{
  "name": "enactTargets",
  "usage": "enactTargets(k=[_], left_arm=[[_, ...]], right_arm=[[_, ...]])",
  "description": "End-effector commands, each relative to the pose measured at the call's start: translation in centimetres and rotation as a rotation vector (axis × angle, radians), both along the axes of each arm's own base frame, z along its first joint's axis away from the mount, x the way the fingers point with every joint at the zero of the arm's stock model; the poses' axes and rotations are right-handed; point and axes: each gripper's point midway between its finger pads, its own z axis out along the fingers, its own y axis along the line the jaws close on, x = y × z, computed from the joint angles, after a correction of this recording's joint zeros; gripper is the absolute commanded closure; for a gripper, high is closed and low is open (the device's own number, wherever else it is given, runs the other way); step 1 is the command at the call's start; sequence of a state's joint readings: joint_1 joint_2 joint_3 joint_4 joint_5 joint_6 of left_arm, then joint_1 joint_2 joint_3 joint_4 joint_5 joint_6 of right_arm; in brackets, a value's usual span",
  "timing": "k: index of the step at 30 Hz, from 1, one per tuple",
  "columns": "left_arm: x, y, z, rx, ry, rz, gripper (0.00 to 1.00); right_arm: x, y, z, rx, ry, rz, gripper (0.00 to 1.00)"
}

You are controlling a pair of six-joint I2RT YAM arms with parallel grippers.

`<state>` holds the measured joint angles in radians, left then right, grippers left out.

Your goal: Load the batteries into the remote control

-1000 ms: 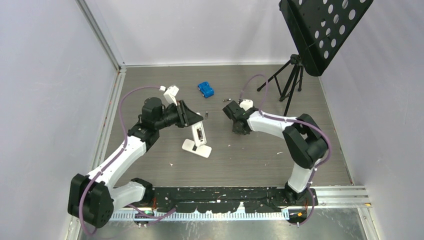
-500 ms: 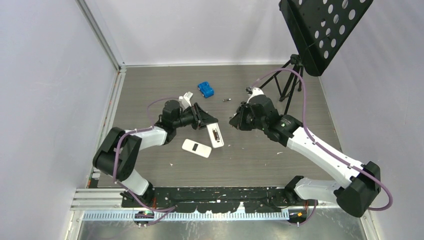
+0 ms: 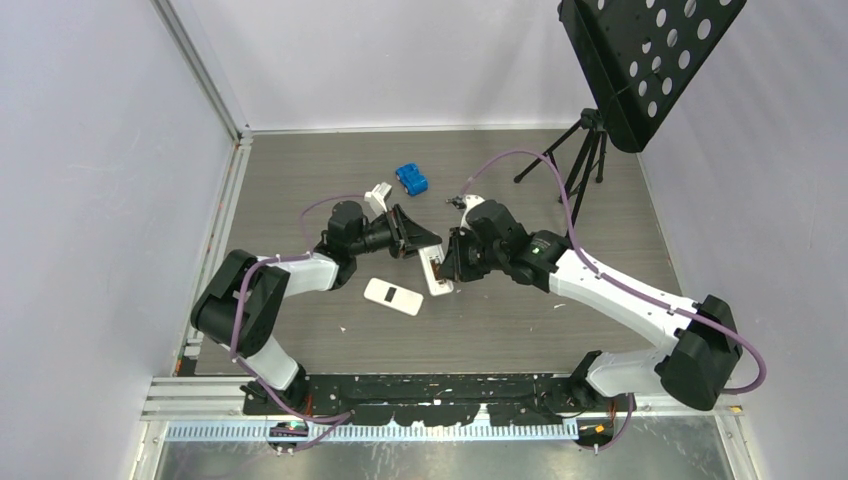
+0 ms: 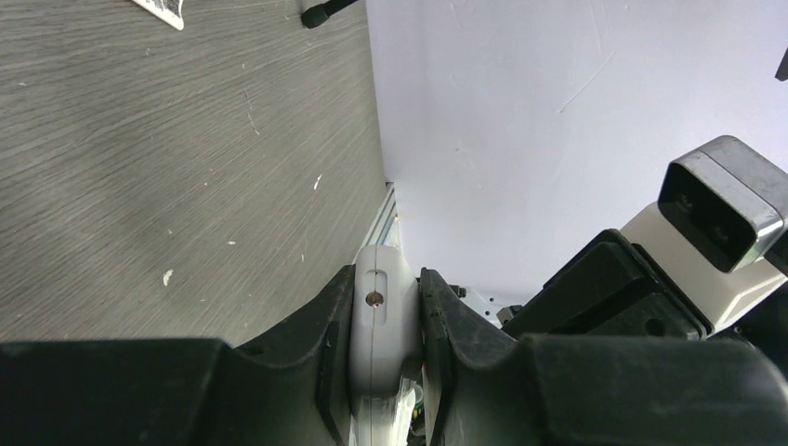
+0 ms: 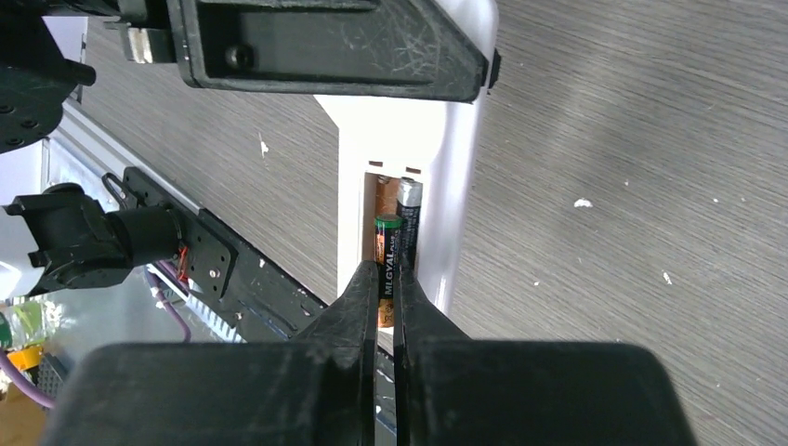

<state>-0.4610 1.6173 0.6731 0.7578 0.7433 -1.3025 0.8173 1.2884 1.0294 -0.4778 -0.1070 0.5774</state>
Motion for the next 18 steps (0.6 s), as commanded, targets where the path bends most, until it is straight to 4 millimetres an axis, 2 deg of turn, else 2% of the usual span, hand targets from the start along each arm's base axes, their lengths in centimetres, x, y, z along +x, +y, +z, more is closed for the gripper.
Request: enactTargets(k=[1, 5, 10, 13, 18], left_arm=[[0.2, -0.5, 2.4, -0.054, -0.079, -0.029, 1.00], [0.1, -0.5, 2.6, -0.058, -0.083, -0.029, 1.00], [0.1, -0.5, 2.9, -0.070, -0.083, -0.030, 1.00], [0.0, -0.5, 3.2, -0.078, -0.085, -0.030, 1.00], [0.1, -0.5, 3.4, -0.084, -0.084, -0.025, 1.00]], right_arm=[[0.2, 1.6, 2.8, 0.056, -0.053, 0.049, 0.93], [0.0, 1.9, 2.5, 0.042, -0.043, 0.053, 0.89], [0.1, 1.7, 2.2, 0.010, -0.036, 0.039, 0.73], [0.3, 1.5, 2.6, 0.011, -0.045, 0.019, 0.68], [0.8, 1.2, 3.7, 0.026, -0.072, -0.020, 0.64]])
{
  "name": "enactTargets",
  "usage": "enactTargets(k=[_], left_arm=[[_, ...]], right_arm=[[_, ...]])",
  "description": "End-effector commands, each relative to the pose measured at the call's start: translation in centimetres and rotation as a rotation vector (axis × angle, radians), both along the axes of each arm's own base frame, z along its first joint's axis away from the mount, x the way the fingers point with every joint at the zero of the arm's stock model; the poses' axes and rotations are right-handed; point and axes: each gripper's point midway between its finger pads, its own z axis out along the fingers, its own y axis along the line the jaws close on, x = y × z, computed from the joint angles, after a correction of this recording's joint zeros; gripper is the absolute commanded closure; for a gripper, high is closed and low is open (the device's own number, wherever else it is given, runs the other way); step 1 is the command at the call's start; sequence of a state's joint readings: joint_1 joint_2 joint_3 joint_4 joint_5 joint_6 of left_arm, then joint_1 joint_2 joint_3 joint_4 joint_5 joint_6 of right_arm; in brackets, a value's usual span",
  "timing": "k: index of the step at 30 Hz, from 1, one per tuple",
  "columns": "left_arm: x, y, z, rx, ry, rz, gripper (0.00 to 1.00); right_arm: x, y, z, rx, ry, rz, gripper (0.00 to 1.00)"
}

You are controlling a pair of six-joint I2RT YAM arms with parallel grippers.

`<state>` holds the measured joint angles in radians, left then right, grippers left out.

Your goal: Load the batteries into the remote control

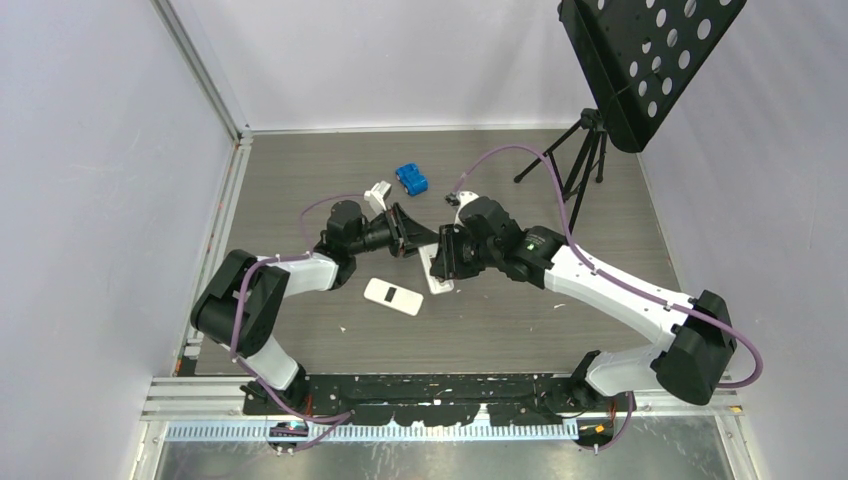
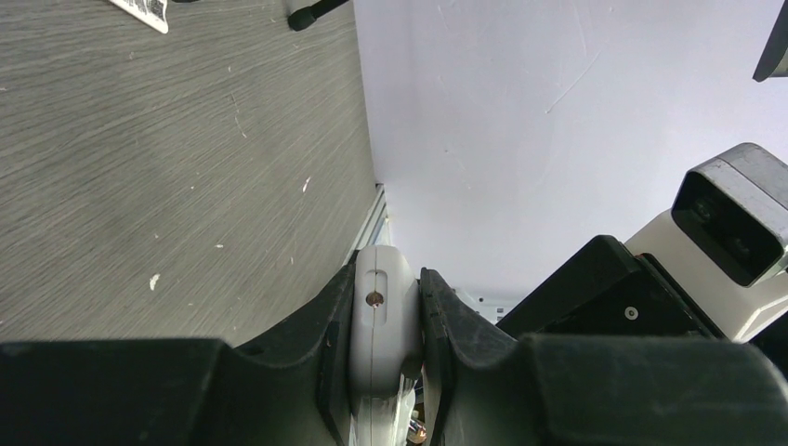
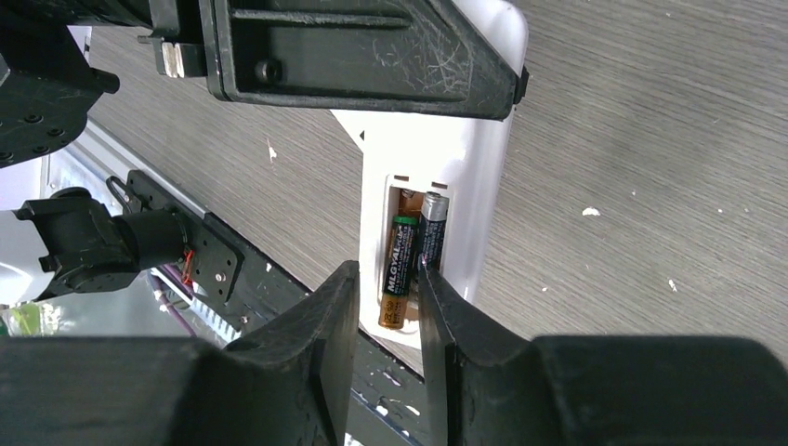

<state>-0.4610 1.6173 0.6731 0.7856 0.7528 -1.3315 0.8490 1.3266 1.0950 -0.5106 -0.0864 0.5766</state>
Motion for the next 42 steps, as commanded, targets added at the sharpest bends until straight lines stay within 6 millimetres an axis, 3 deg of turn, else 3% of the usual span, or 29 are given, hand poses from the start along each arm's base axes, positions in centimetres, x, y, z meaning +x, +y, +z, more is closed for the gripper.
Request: enactTargets(k=[1, 5, 11, 16, 20, 24, 29, 35, 42], left_arm=[[0.2, -0.4, 2.9, -0.064, -0.088, -0.016, 1.00], [0.2, -0.3, 3.8, -0.097, -0.070, 0.003, 1.00], [0.5, 0.7, 7.5, -0.149, -0.074, 0.103, 1.00], [1.0, 1.6, 10.0, -0.194, -0.048, 0.187, 1.00], [1.5, 2.3, 12.2, -0.338, 0.029, 0.232, 1.00], [1.9, 3.1, 13.7, -0.479, 0.110, 0.268, 1.00], [1.8, 3.3, 14.5, -0.473, 0.122, 0.292, 1.00], [1.4, 3.2, 14.2, -0.447, 0.110, 0.281, 1.00], [1.0, 2.9, 14.6, -0.432, 0.071, 0.255, 1.00]], right_arm=[[0.9, 0.0, 3.1, 0.046, -0.069, -0.044, 0.64], [1.0, -0.2, 4.6, 0.109, -0.103, -0.084, 0.52], [0.2, -0.8, 10.1, 0.414, -0.198, -0.161, 0.42], [0.4, -3.3, 13.2, 0.608, -0.285, -0.298, 0.29], [0.3, -4.7, 13.2, 0.684, -0.265, -0.384, 0.18], [-0.5, -3.7, 14.7, 0.850, -0.233, -0.342, 0.13], [-0.2, -2.3, 14.2, 0.906, -0.176, -0.334, 0.13], [0.4, -2.1, 15.0, 0.955, -0.182, -0.352, 0.13], [1.3, -1.5, 14.8, 0.945, -0.152, -0.387, 0.21]])
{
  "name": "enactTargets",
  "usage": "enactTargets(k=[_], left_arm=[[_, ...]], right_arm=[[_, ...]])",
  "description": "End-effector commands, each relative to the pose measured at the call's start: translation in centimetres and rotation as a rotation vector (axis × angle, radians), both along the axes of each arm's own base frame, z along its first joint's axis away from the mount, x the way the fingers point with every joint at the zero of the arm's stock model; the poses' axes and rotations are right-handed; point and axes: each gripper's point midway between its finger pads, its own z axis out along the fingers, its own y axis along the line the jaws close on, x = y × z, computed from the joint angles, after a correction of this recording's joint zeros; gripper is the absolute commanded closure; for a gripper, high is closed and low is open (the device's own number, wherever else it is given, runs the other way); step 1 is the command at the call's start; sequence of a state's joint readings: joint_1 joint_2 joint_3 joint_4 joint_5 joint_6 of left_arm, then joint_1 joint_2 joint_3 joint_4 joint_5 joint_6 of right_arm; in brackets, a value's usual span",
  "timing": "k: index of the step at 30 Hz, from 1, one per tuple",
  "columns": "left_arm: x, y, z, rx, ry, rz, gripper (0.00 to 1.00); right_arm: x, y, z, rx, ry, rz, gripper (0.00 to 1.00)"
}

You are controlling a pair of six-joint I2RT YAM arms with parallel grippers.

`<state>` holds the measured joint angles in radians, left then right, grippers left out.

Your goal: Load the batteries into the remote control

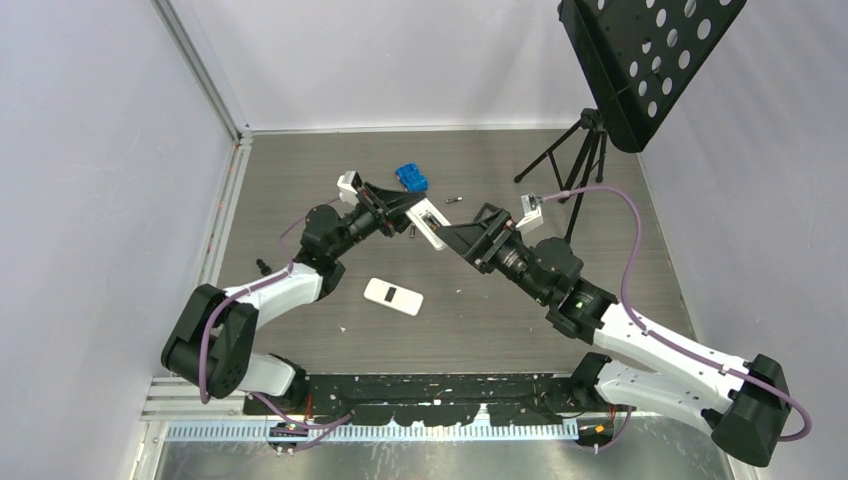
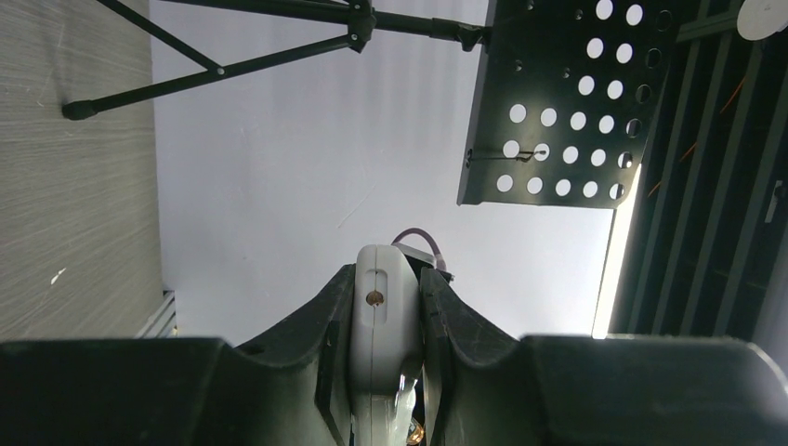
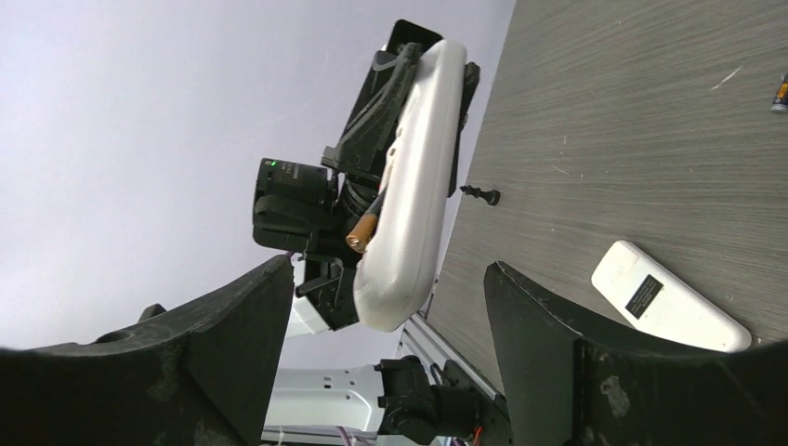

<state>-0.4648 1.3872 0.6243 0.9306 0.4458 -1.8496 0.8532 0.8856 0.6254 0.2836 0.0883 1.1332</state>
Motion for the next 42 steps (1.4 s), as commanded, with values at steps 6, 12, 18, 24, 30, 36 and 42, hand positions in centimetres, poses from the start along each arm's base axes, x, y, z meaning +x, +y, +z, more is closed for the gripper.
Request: enactTargets(k=[6, 12, 18, 24, 30, 36, 42], left_arm=[[-1.3, -0.3, 2.7, -0.020, -0.114, -0.030, 1.00], [-1.4, -0.3, 2.3, -0.013, -0.112, -0.030, 1.00], [-1.3, -0.4, 2.0, -0.010, -0.106, -0.030, 1.00], [-1.3, -0.4, 2.2, -0.009, -0.115, -0.032, 1.00], [-1.6, -0.4, 2.8, 0.002, -0.154, -0.031, 1.00], [-1.7, -0.3, 2.8, 0.054, -0.201, -0.016, 1.00], [-1.9, -0.3, 1.6, 0.229, -0.386, -0.032, 1.00]], right_arm=[[1.5, 1.2, 2.1, 0.076, 0.016, -0.024, 0.30], [1.7, 0.8, 2.5, 0.101, 0.009, -0.042, 0.28], [1.8, 1.2, 2.0, 0.083, 0.024, -0.024, 0.34], [2.3, 1.8, 0.8, 0.033, 0.061, -0.012, 0.55], [3.2, 1.8, -2.0, -0.061, 0.144, -0.053, 0.67], [3.2, 1.6, -3.4, -0.105, 0.158, -0.056, 0.55], [0.7, 2.4, 0.1, -0.037, -0.041, 0.106, 0.17]])
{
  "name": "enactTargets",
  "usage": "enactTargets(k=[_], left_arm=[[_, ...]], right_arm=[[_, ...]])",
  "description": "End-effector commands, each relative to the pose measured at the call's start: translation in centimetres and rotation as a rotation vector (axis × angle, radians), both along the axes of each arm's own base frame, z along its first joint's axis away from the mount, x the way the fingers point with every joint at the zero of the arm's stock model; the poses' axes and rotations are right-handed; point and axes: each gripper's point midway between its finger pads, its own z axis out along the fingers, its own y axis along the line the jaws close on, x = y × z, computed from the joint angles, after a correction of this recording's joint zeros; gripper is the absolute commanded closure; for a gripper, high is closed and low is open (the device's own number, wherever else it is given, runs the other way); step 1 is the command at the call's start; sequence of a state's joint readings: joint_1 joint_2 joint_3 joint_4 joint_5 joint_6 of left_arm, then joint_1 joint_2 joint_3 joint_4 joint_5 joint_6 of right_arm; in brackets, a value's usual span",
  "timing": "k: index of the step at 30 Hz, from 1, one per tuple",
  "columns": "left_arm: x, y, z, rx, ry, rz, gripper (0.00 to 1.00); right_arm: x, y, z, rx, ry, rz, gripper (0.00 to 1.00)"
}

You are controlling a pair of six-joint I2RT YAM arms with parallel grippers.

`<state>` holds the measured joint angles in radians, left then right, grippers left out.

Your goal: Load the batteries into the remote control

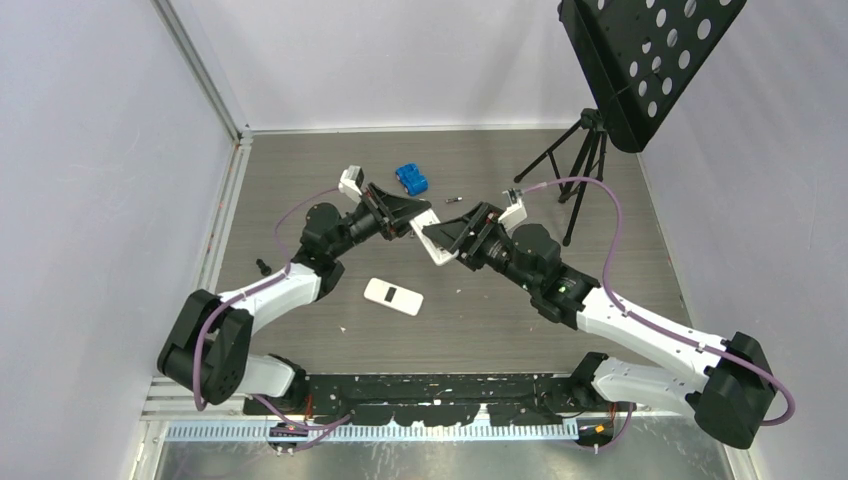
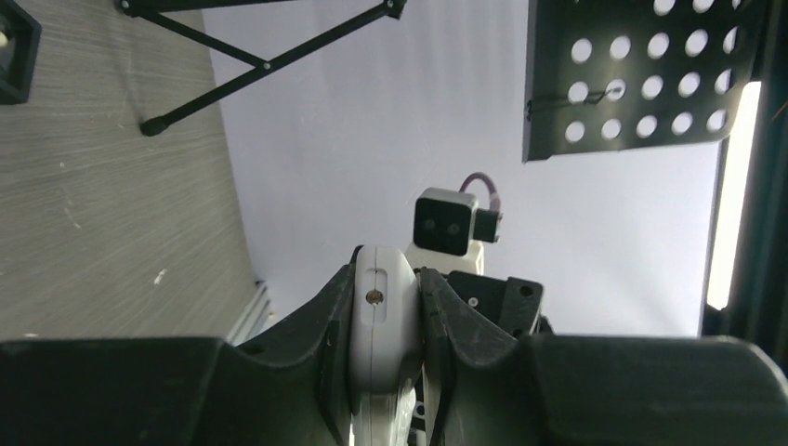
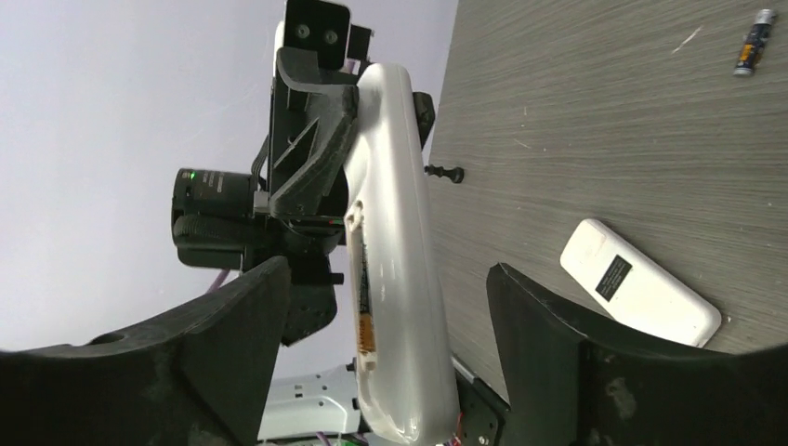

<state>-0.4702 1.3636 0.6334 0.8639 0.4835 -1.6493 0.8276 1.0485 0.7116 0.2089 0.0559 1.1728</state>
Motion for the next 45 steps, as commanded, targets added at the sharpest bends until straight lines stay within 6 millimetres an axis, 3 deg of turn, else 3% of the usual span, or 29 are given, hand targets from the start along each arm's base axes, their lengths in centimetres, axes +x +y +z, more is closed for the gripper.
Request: enactTargets(k=[1, 6, 13, 19, 27, 34, 37, 42, 45], left_arm=[[-1.2, 0.4, 2.3, 0.133, -0.295, -0.034, 1.00], [-3.6, 0.2, 1.9, 0.277, -0.473, -0.152, 1.00], [-5.4, 0.3, 2.9, 0.296, -0.536, -0.218, 1.00], [-5.6, 0.2, 3.3, 0.281, -0.532, -0.242, 1.00], [-5.6, 0.0, 3.9, 0.247, -0.496, -0.255, 1.00], [-5.6, -0.2, 4.3, 0.218, -0.425, -0.285, 1.00], [-5.7, -0.2, 4.4, 0.218, -0.420, -0.295, 1.00], [-5.3, 0.2, 3.0, 0.291, -0.435, -0.275, 1.00], [-5.3, 0.6, 2.7, 0.310, -0.450, -0.266, 1.00]], right_arm=[[-2.2, 0.5, 3.8, 0.070, -0.200, 0.138, 0.16], [-3.9, 0.6, 4.3, 0.039, -0.308, 0.237, 0.17], [-5.0, 1.2, 3.1, -0.050, -0.396, 0.347, 0.41], [-5.3, 1.9, 2.2, -0.066, -0.403, 0.400, 0.60], [-5.2, 2.7, -0.2, -0.140, -0.415, 0.465, 0.60], [-4.4, 2.5, -3.6, -0.302, -0.403, 0.486, 0.74], [-3.7, 2.5, -4.3, -0.333, -0.380, 0.467, 0.74], [-3.0, 2.3, -1.8, -0.280, -0.381, 0.395, 0.51], [-2.9, 1.6, 0.0, -0.229, -0.392, 0.351, 0.46]])
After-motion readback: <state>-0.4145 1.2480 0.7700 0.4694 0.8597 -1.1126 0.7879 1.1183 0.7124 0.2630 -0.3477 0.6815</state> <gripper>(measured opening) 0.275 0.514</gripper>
